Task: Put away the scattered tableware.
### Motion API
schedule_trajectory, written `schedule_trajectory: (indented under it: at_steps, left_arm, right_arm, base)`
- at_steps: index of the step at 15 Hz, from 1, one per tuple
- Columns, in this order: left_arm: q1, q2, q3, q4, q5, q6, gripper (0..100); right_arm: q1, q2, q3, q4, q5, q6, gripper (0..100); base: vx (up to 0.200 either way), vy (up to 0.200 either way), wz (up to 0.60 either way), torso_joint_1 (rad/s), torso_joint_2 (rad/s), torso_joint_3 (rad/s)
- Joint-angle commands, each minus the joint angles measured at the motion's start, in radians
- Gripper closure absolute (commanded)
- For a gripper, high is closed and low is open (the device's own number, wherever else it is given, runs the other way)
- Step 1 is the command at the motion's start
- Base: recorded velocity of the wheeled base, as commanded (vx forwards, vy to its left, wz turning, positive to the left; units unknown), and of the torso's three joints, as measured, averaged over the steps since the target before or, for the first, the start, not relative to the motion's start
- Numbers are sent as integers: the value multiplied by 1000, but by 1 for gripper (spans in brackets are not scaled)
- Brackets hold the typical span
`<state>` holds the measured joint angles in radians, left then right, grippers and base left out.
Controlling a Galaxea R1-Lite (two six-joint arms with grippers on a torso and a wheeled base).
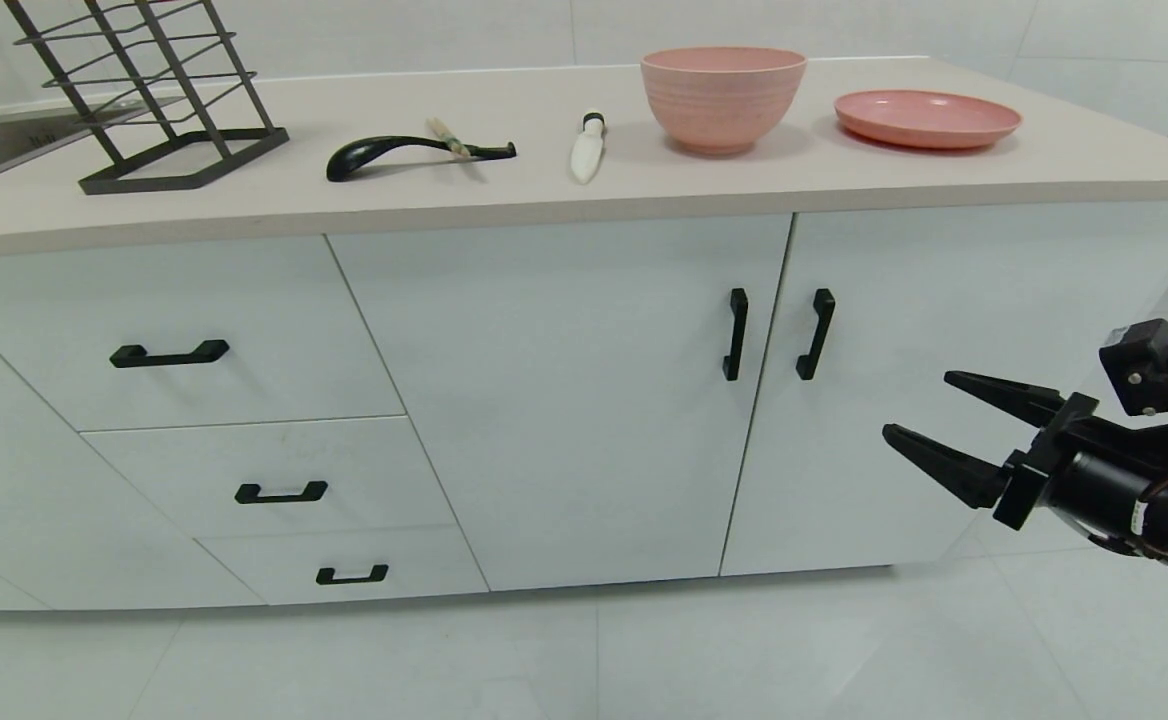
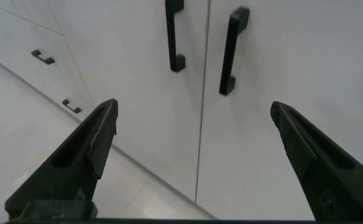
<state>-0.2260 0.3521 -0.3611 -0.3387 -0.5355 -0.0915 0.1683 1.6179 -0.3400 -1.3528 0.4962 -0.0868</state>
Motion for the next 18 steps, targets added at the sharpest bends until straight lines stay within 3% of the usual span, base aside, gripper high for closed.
schedule_trajectory:
  at_steps: [1, 2, 3, 5, 6, 7, 9, 11, 13, 14, 15, 16, 18]
  left_arm:
    - [-79, 280, -30, -118, -133, 16, 0]
    - [-81, 364, -29, -169, -182, 50, 0]
    - [-81, 398, -29, -187, -201, 64, 0]
    - [-81, 568, -42, -281, -316, 139, 0]
    - [-81, 625, -47, -312, -339, 161, 0]
    - [-81, 625, -47, -312, -339, 161, 0]
    - [-99, 786, -68, -404, -365, 188, 0]
    - [-148, 975, -124, -507, -365, 213, 0]
    - [-237, 1176, -216, -605, -368, 249, 0]
    - [-253, 1197, -231, -615, -368, 251, 0]
    - [-348, 1305, -314, -645, -368, 251, 0]
    - [-397, 1352, -345, -645, -368, 251, 0]
    - [-454, 1441, -394, -645, -356, 253, 0]
  right_arm:
    - [-1, 30, 9, -48, 22, 1, 0]
    - [-1, 34, 10, -52, 41, -1, 0]
    - [-1, 36, 9, -52, 44, -1, 0]
    - [0, 39, 9, -55, 68, -24, 0]
    - [0, 40, 9, -55, 82, -31, 0]
    - [0, 40, 9, -55, 82, -31, 0]
    - [5, 54, 9, -62, 99, -44, 0]
    - [10, 83, -8, -72, 107, -45, 0]
    - [17, 123, -68, -75, 116, -47, 0]
    - [17, 125, -76, -75, 116, -47, 0]
    - [19, 142, -105, -77, 117, -56, 0]
    - [33, 140, -111, -77, 119, -57, 0]
    - [46, 137, -119, -78, 125, -59, 0]
  base:
    - [0, 0, 0, 0, 0, 0]
    - [0, 0, 0, 0, 0, 0]
    - [0, 0, 0, 0, 0, 0]
    - [0, 0, 0, 0, 0, 0]
    - [0, 0, 0, 0, 0, 0]
    - [0, 0, 0, 0, 0, 0]
    - [0, 0, 0, 0, 0, 0]
    - [0, 0, 0, 0, 0, 0]
    - [0, 0, 0, 0, 0, 0]
    - [0, 0, 0, 0, 0, 0]
    - [0, 0, 0, 0, 0, 0]
    - [0, 0, 0, 0, 0, 0]
    - [0, 0, 0, 0, 0, 0]
